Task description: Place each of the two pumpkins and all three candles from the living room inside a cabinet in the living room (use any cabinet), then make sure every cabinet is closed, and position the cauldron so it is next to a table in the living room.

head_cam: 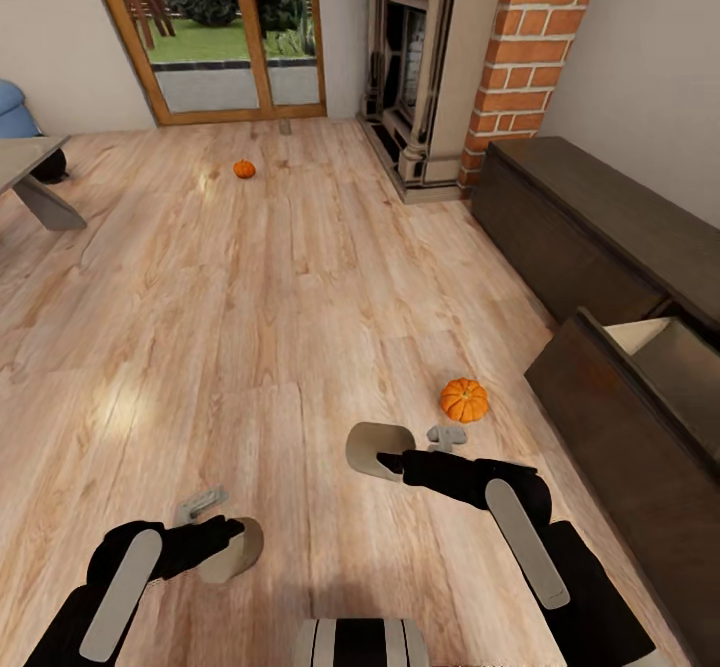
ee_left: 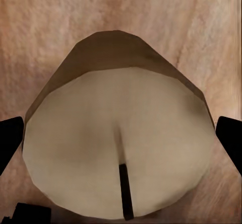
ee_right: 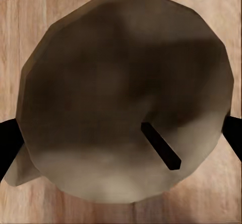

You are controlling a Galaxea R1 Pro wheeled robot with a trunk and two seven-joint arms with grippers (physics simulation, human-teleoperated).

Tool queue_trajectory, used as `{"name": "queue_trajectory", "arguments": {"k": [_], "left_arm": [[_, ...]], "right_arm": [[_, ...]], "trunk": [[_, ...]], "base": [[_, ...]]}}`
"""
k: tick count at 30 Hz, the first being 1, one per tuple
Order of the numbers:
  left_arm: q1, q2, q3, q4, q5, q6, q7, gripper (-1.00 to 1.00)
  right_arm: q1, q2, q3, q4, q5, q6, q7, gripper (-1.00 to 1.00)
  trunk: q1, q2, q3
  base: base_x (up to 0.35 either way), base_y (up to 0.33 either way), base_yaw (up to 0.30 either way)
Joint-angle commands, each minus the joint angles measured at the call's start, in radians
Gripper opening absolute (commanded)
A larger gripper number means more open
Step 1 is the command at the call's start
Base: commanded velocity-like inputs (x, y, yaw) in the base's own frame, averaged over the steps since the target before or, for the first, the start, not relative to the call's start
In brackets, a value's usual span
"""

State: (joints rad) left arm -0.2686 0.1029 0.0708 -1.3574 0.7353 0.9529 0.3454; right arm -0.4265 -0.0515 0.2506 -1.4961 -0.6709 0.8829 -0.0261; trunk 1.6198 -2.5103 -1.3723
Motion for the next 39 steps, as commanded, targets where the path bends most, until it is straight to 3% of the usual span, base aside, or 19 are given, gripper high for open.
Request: {"name": "queue_trajectory", "arguments": {"k": [1, 15, 19, 32, 35, 39], "left_arm": [[0.0, 0.0, 0.005, 0.0, 0.006, 0.0, 0.0, -1.0], [0.0, 0.005, 0.021, -0.001, 0.006, 0.001, 0.0, -1.0], [0.0, 0.007, 0.046, 0.0, 0.007, 0.002, 0.0, -1.0], [0.0, 0.009, 0.059, 0.0, 0.007, 0.003, -0.003, -1.0], [0.0, 0.011, 0.107, 0.0, 0.036, 0.012, -0.003, -1.0], [0.0, 0.012, 0.119, 0.0, 0.068, 0.033, -0.003, -1.0]], "right_arm": [[0.0, 0.0, 0.0, 0.0, 0.001, 0.0, 0.0, -1.0], [0.0, 0.001, 0.0, 0.0, 0.001, -0.001, 0.002, -1.0], [0.0, 0.001, 0.002, 0.0, 0.001, -0.002, 0.002, -1.0], [0.0, 0.001, 0.002, 0.0, 0.001, -0.002, 0.002, -1.0], [0.0, 0.002, 0.004, 0.002, 0.001, -0.002, 0.002, -1.0], [0.0, 0.002, 0.004, 0.005, 0.001, -0.003, 0.002, -1.0]], "trunk": [[0.0, 0.0, 0.004], [-0.007, 0.004, 0.058], [-0.008, 0.004, 0.074], [-0.014, 0.008, 0.124], [-0.016, 0.008, 0.135], [-0.017, 0.009, 0.151]], "base": [[-0.036, 0.0, -0.276], [-0.004, 0.0, -0.264], [0.0, 0.0, -0.044], [0.0, 0.0, -0.004], [-0.072, 0.0, -0.189], [-0.198, 0.124, -0.266]]}}
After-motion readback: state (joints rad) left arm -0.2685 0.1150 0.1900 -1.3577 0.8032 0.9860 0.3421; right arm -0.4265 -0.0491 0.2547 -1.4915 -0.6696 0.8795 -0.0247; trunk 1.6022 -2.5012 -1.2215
